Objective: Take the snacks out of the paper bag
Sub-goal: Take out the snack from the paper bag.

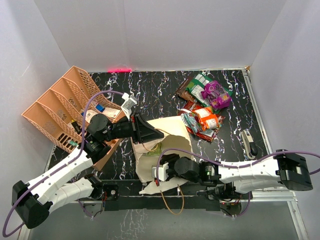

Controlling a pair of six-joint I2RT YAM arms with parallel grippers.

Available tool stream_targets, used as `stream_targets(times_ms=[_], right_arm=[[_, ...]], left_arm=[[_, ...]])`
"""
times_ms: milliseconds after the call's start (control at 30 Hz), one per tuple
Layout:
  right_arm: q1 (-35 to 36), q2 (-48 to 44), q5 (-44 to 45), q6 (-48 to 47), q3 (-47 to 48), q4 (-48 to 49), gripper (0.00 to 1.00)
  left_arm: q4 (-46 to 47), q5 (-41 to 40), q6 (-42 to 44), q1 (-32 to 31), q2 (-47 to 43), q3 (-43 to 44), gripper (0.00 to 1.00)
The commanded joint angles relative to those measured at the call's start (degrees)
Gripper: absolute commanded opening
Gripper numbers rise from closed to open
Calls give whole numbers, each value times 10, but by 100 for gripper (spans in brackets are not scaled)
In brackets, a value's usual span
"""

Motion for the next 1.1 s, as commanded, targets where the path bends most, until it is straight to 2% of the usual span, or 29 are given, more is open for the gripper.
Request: stream_targets(times_ms=[0,133,300,800,1067], right_arm=[[9,64,-5,5,49,36,39],[-4,123,60,-3,44,123,45],[-68,144,39,27,24,156,44],[-125,184,-80,-65,26,196,48],[-132,259,-41,-60,72,193,53]], left_arm=[[25,-13,-12,-2,-14,3,0],[9,-18,-8,-2,-17,8,0],[-4,-15,-4,-2,-25,10,0],[-3,1,-5,-2,-18,13,0],[8,3,-15,-1,-11,12,0]])
